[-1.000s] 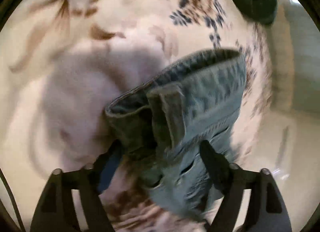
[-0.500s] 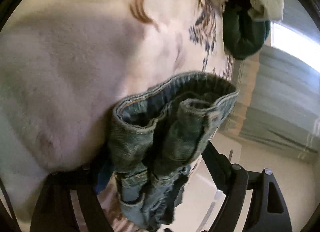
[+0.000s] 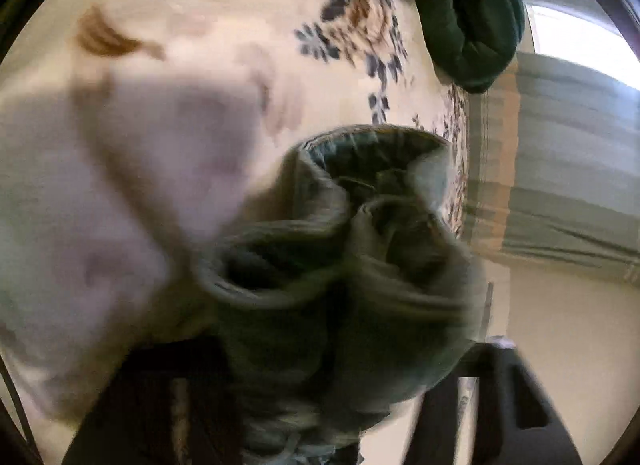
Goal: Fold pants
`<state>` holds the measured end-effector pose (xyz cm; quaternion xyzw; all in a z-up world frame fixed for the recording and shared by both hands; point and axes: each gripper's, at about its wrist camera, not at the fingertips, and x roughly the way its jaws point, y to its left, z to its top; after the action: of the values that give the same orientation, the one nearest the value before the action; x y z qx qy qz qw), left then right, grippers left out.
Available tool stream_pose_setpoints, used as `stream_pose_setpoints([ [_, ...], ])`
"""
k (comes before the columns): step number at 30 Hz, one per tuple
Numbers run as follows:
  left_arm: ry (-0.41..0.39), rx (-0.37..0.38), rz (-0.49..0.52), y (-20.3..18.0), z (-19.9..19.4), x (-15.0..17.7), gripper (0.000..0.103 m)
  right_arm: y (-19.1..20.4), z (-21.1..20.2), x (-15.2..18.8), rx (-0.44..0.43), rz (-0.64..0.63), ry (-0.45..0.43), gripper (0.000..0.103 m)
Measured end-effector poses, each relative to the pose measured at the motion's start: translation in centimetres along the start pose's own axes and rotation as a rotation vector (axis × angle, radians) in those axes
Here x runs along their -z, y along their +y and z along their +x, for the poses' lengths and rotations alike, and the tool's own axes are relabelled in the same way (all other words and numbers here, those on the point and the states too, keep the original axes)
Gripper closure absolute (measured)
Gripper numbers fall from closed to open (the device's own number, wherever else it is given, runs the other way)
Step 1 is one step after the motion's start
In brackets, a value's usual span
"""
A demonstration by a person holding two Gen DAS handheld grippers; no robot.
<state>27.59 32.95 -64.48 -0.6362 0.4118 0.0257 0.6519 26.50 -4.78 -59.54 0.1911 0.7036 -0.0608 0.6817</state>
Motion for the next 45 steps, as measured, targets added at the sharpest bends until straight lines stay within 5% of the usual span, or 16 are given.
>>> stream_pose_setpoints([
  [4,-0.031,-0.051,0.095,-2.3,-0.7,0.6,0.073,-1.3,0.3,-0.5,-0.008,0.041,-0.004,0.010],
  [8,-0.047,-0.112,0.348,-9.0,-1.5,4.0,0.077,-3.3,-0.6,-0.8,-0.017,0.075,-0.040,0.010],
  [13,-0.021,-0.114,0.731,-18.8,-0.7,13.7,0.078,-7.0,-2.3,-1.6,-0.037,0.147,-0.088,0.010],
  [17,0.058,-0.136,0.974,-23.8,3.7,23.2,0.079,-12.3,-4.2,-2.6,-0.040,0.230,-0.130,0.010],
  [22,0.142,-0.296,1.169,-23.9,11.5,34.7,0.079,-19.6,-6.6,-3.6,-0.001,0.298,-0.182,0.010],
  [27,0.274,-0.501,1.380,-19.0,21.6,46.0,0.079,-27.8,-7.7,-4.4,0.046,0.398,-0.209,0.010],
  [29,0.245,-0.594,1.469,-16.8,23.8,48.5,0.078,-31.5,-8.3,-3.9,0.050,0.451,-0.210,0.010],
  [33,0.197,-0.668,1.496,-18.2,23.4,49.3,0.073,-34.5,-9.7,-4.1,0.038,0.457,-0.229,0.010],
  [37,0.205,-0.639,1.402,-21.2,20.8,48.7,0.069,-34.8,-11.0,-4.5,-0.023,0.393,-0.239,0.010],
  [39,0.245,-0.659,1.377,-22.5,20.6,48.5,0.057,-34.6,-11.7,-4.5,-0.053,0.375,-0.232,0.010],
  [41,0.297,-0.608,1.328,-23.8,20.3,48.6,0.013,-34.8,-12.8,-4.2,-0.114,0.382,-0.245,0.010],
  [45,0.281,-0.561,1.328,-26.6,16.8,50.2,0.012,-33.8,-15.7,-4.3,-0.233,0.331,-0.329,0.010],
])
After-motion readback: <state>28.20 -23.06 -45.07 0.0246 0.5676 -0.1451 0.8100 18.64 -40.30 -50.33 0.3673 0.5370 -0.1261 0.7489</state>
